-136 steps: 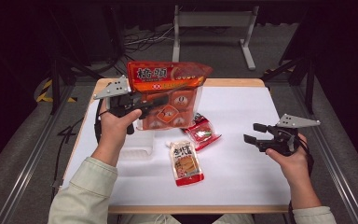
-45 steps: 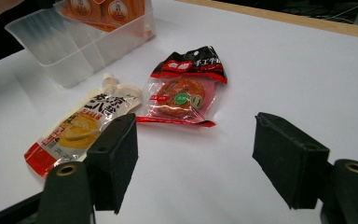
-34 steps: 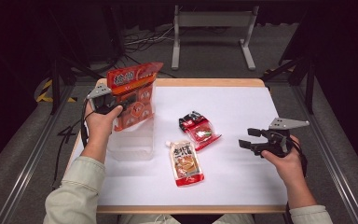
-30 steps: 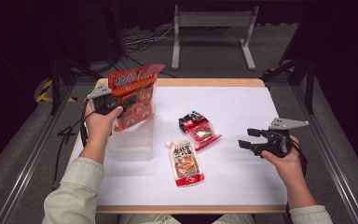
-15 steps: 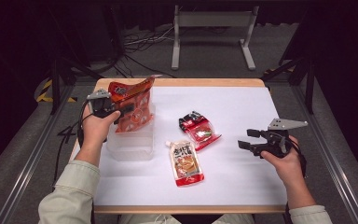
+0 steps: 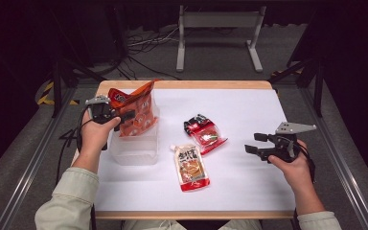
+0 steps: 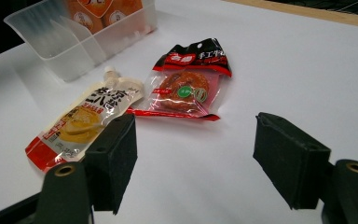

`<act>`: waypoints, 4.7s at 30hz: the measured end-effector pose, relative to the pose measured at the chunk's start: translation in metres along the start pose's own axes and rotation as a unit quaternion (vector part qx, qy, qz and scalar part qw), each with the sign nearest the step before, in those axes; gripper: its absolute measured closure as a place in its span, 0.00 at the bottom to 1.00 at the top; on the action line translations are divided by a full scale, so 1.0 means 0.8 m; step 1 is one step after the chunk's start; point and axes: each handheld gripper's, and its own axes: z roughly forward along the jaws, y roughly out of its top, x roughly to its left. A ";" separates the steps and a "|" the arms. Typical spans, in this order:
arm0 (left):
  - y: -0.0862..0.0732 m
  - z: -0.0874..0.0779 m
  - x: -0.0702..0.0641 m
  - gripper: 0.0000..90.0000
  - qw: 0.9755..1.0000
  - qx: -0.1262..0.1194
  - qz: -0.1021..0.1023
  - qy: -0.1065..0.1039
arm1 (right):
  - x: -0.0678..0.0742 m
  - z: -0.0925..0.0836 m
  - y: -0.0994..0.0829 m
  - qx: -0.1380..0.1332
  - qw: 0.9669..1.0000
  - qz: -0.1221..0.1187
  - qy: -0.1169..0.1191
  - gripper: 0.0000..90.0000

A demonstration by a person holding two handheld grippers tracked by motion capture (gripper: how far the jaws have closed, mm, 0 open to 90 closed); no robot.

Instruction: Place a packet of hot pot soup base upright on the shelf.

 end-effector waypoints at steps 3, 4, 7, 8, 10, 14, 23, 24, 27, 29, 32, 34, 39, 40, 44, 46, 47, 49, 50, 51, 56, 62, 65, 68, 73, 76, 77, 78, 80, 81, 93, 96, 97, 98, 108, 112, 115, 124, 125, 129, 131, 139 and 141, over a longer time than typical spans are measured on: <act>-0.005 0.000 0.006 0.77 1.000 -0.025 -0.009 -0.009 | 0.001 0.000 0.001 -0.001 1.000 0.000 0.000 0.35; -0.005 0.000 0.006 0.77 1.000 -0.025 -0.009 -0.009 | 0.001 0.000 0.001 -0.001 1.000 0.000 0.000 0.35; -0.009 -0.001 0.008 0.76 0.998 -0.053 -0.006 -0.013 | 0.000 0.001 0.001 -0.002 1.000 0.002 0.000 0.35; -0.009 -0.001 0.007 0.76 0.999 -0.053 -0.006 -0.006 | 0.000 0.001 0.001 -0.001 1.000 0.001 0.000 0.35; -0.008 -0.001 0.006 0.73 0.998 -0.058 -0.005 0.004 | -0.001 0.002 0.001 0.001 1.000 0.000 0.000 0.34; -0.004 -0.005 0.002 0.36 0.997 -0.076 -0.023 0.014 | -0.001 0.004 0.001 0.001 1.000 0.000 0.001 0.34; -0.010 -0.035 -0.011 0.14 0.997 -0.052 0.018 0.056 | -0.001 0.002 0.001 -0.002 1.000 0.001 -0.007 0.33; -0.011 -0.038 -0.013 0.14 0.997 -0.053 0.017 0.055 | -0.002 0.002 0.000 -0.002 1.000 -0.001 -0.009 0.33; -0.013 -0.047 -0.017 0.13 0.996 -0.062 0.022 0.056 | -0.003 0.001 0.000 -0.004 1.000 0.001 -0.013 0.33; -0.018 -0.063 -0.027 0.12 0.995 -0.069 0.041 0.062 | -0.003 0.001 -0.001 -0.004 1.000 -0.001 -0.014 0.33; -0.029 -0.079 -0.043 0.11 0.994 -0.071 0.057 0.064 | -0.002 0.000 -0.001 -0.005 1.000 0.000 -0.015 0.33; -0.039 -0.085 -0.055 0.11 0.994 -0.070 0.066 0.050 | -0.002 0.000 -0.001 -0.005 1.000 -0.001 -0.015 0.33; -0.064 -0.098 -0.076 0.11 0.993 -0.068 0.093 0.023 | -0.002 -0.002 -0.002 -0.009 1.000 -0.003 -0.017 0.33; -0.068 -0.100 -0.078 0.11 0.993 -0.063 0.097 0.011 | -0.002 -0.002 -0.002 -0.010 1.000 -0.004 -0.018 0.33; -0.076 -0.104 -0.083 0.10 0.992 -0.053 0.112 -0.004 | 0.000 -0.003 -0.001 -0.015 1.000 -0.008 -0.017 0.33; -0.078 -0.105 -0.083 0.10 0.993 -0.036 0.108 -0.016 | 0.000 -0.003 0.000 -0.017 1.000 -0.009 -0.016 0.33; -0.078 -0.105 -0.084 0.10 0.993 -0.033 0.107 -0.022 | 0.000 -0.002 -0.001 -0.016 1.000 -0.010 -0.016 0.33; -0.078 -0.105 -0.085 0.10 0.993 -0.029 0.108 -0.025 | 0.000 -0.001 -0.001 -0.014 1.000 -0.011 -0.015 0.33; -0.077 -0.104 -0.087 0.10 0.993 -0.018 0.114 -0.029 | 0.000 0.000 -0.001 -0.014 1.000 -0.009 -0.014 0.33; -0.078 -0.105 -0.088 0.10 0.993 -0.018 0.112 -0.031 | 0.000 0.001 -0.001 -0.014 1.000 -0.010 -0.013 0.33; -0.080 -0.112 -0.085 0.10 0.994 -0.018 0.103 -0.033 | -0.001 0.002 0.005 -0.015 1.000 -0.013 -0.011 0.33; -0.083 -0.115 -0.084 0.10 0.994 -0.025 0.102 -0.039 | -0.008 0.005 0.015 -0.020 1.000 -0.010 -0.007 0.33; -0.086 -0.115 -0.087 0.08 0.994 -0.025 0.093 -0.056 | -0.012 0.011 0.018 -0.021 1.000 -0.004 -0.003 0.34; -0.087 -0.113 -0.092 0.07 0.993 -0.017 0.097 -0.062 | -0.016 0.021 0.022 -0.021 1.000 0.002 0.001 0.34; -0.090 -0.111 -0.100 0.07 0.992 -0.012 0.102 -0.071 | -0.017 0.039 0.030 -0.012 1.000 -0.002 0.007 0.34; -0.093 -0.110 -0.101 0.07 0.991 -0.008 0.110 -0.069 | -0.017 0.053 0.039 -0.002 1.000 -0.009 0.009 0.34; -0.095 -0.111 -0.101 0.07 0.992 -0.006 0.105 -0.071 | -0.017 0.058 0.041 0.000 1.000 -0.011 0.010 0.34; -0.096 -0.110 -0.101 0.07 0.992 -0.007 0.105 -0.073 | -0.017 0.064 0.043 0.005 1.000 -0.014 0.011 0.34; -0.099 -0.110 -0.102 0.07 0.992 -0.006 0.100 -0.077 | -0.017 0.074 0.047 0.012 1.000 -0.015 0.011 0.34; -0.101 -0.109 -0.103 0.07 0.992 -0.006 0.102 -0.079 | -0.017 0.077 0.047 0.015 1.000 -0.014 0.012 0.34; -0.126 -0.093 -0.113 0.08 0.988 -0.012 0.104 -0.114 | -0.029 0.124 0.058 0.027 1.000 -0.001 0.011 0.34; -0.133 -0.088 -0.109 0.10 0.989 -0.002 0.096 -0.115 | -0.031 0.136 0.059 0.032 0.999 0.001 0.009 0.34; -0.136 -0.086 -0.107 0.10 0.989 -0.001 0.092 -0.119 | -0.031 0.140 0.059 0.032 0.999 0.003 0.008 0.34; -0.137 -0.086 -0.106 0.12 0.989 0.000 0.090 -0.121 | -0.032 0.145 0.059 0.033 0.999 0.005 0.009 0.34; -0.140 -0.080 -0.109 0.12 0.986 0.009 0.105 -0.127 | -0.039 0.174 0.063 0.040 0.999 0.018 0.010 0.35; -0.140 -0.080 -0.111 0.12 0.985 0.009 0.109 -0.133 | -0.040 0.185 0.063 0.048 0.999 0.018 0.009 0.35; -0.141 -0.080 -0.111 0.12 0.985 0.006 0.112 -0.133 | -0.040 0.192 0.063 0.052 0.998 0.019 0.007 0.35; -0.146 -0.078 -0.114 0.12 0.985 0.010 0.107 -0.138 | -0.046 0.207 0.062 0.061 0.997 0.035 0.009 0.36; -0.146 -0.077 -0.115 0.12 0.985 0.010 0.106 -0.139 | -0.046 0.208 0.061 0.061 0.997 0.038 0.009 0.36; -0.146 -0.076 -0.115 0.12 0.984 0.011 0.110 -0.140 | -0.049 0.216 0.061 0.070 0.997 0.042 0.006 0.35; -0.146 -0.075 -0.116 0.12 0.984 0.011 0.111 -0.140 | -0.050 0.219 0.060 0.074 0.996 0.046 0.004 0.36; -0.147 -0.072 -0.118 0.12 0.984 0.014 0.113 -0.140 | -0.051 0.233 0.056 0.082 0.995 0.057 0.001 0.36; -0.146 -0.072 -0.117 0.12 0.983 0.014 0.114 -0.141 | -0.050 0.237 0.057 0.087 0.995 0.054 0.003 0.38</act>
